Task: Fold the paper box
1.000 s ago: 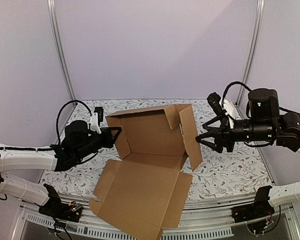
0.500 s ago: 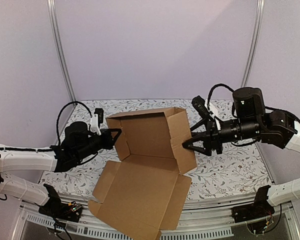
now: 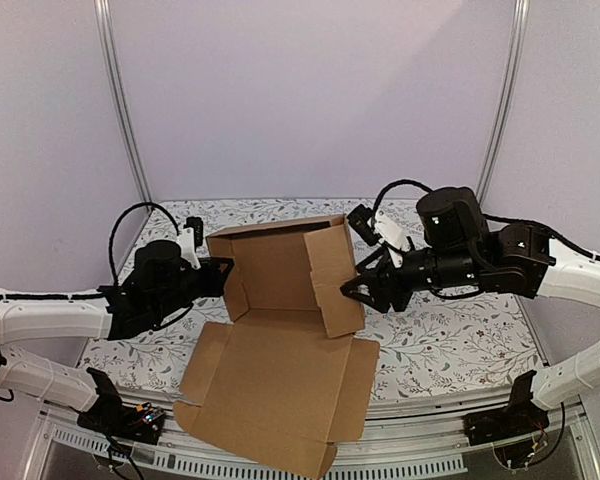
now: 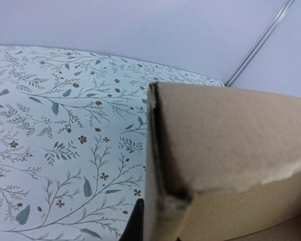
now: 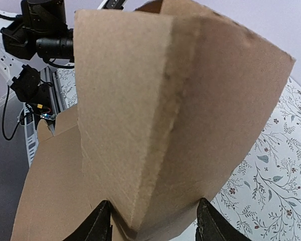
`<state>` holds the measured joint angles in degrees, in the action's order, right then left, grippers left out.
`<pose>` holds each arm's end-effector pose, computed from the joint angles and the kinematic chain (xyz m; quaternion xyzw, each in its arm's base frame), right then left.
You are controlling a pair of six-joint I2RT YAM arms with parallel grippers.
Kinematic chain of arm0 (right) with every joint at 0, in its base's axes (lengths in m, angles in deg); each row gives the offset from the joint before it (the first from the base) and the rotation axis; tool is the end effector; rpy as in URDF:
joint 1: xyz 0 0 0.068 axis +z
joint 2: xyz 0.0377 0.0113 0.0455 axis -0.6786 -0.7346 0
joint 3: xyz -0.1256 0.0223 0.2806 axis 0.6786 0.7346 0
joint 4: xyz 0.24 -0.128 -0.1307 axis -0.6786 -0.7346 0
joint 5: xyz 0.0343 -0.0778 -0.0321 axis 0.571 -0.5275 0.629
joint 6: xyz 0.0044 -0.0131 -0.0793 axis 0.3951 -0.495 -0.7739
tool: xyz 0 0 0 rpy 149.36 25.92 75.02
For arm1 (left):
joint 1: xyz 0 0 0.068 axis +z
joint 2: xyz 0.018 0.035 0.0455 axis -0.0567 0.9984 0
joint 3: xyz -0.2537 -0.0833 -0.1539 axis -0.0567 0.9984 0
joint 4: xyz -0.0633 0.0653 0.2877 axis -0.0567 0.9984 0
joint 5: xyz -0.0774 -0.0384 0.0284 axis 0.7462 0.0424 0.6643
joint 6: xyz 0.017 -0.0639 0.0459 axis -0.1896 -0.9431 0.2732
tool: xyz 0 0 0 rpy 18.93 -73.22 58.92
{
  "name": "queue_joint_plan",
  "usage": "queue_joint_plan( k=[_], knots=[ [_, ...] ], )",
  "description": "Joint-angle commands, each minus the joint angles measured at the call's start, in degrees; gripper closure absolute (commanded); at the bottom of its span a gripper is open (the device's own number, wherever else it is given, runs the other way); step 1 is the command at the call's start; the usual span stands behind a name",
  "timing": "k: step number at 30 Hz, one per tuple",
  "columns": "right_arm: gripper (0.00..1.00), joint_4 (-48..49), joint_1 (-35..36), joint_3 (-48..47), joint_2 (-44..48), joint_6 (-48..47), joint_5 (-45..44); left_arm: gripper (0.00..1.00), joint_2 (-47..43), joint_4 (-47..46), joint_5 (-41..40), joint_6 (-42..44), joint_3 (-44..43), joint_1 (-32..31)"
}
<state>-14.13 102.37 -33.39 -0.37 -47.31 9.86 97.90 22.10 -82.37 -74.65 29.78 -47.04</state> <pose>0.1611 0.2855 0.3523 -0.4125 0.7713 0.2894 0.3887 0.2292 -0.1967 0.2174 -0.0011 0.8070 -0.2896 0.5147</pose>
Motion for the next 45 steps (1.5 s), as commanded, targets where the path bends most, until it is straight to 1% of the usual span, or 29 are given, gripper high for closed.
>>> queue_joint_plan(
  k=[1, 4, 8, 14, 20, 24, 27, 30, 33, 35, 36, 39, 40, 45],
  knots=[
    [0.45, 2.94, 1.95, -2.04, -4.57, 2.45, -12.06, 1.0, 0.72, 4.84, -5.0, -0.79, -3.62, -1.45],
    [0.49, 4.58, 2.42, -2.45, -7.44, 3.7, -14.61, 1.0, 1.1, 6.9, -7.22, -0.52, -4.78, -2.44],
    [0.51, 5.7, 3.29, -3.25, -10.05, 4.86, -18.93, 1.0, 1.25, 9.69, -9.97, -0.39, -6.03, -3.41],
    [0.49, 7.74, 4.01, -3.05, -12.32, 8.33, -26.74, 1.0, 1.92, 12.65, -13.21, -1.0, -7.58, -4.4],
    [0.5, 10.93, 4.2, -2.87, -14.37, 10.29, -30.89, 1.0, 3.23, 13.49, -14.54, -1.35, -8.5, -5.4],
    [0.54, 11.14, 4.28, -3.17, -15.7, 10.55, -33.93, 1.0, 3.49, 14.3, -15.71, -1.02, -9.4, -6.14],
    [0.61, 11.14, 4.42, -3.16, -16.62, 10.86, -36.08, 1.0, 3.78, 15.0, -16.74, -0.74, -10.09, -6.6],
    [0.69, 11.14, 4.53, -3.24, -17.58, 11.08, -37.95, 1.0, 4.09, 15.53, -17.49, -0.43, -10.63, -7.11],
    [0.74, 11.51, 4.78, -3.42, -18.38, 11.27, -39.04, 1.0, 4.36, 15.98, -18.56, -0.41, -11.06, -7.74],
    [0.73, 11.7, 4.9, -3.51, -18.77, 11.26, -39.43, 1.0, 4.65, 16.4, -19.15, -0.36, -11.39, -8.17],
    [0.7, 11.93, 4.98, -3.51, -18.94, 11.4, -39.38, 1.0, 4.9, 16.57, -19.78, -0.34, -11.53, -8.35],
    [0.55, 12.62, 5.09, -3.09, -18.91, 12.41, -38.56, 1.0, 5.62, 17.26, -21.2, -0.23, -11.91, -8.68],
    [0.52, 12.9, 5.11, -2.91, -18.63, 12.67, -38.49, 1.0, 5.91, 17.39, -21.63, -0.09, -12.06, -8.8],
    [0.5, 13.44, 5.12, -1.68, -17.6, 13.36, -38.37, 1.0, 6.21, 17.7, -22.67, 0.27, -11.71, -8.86]
  ],
)
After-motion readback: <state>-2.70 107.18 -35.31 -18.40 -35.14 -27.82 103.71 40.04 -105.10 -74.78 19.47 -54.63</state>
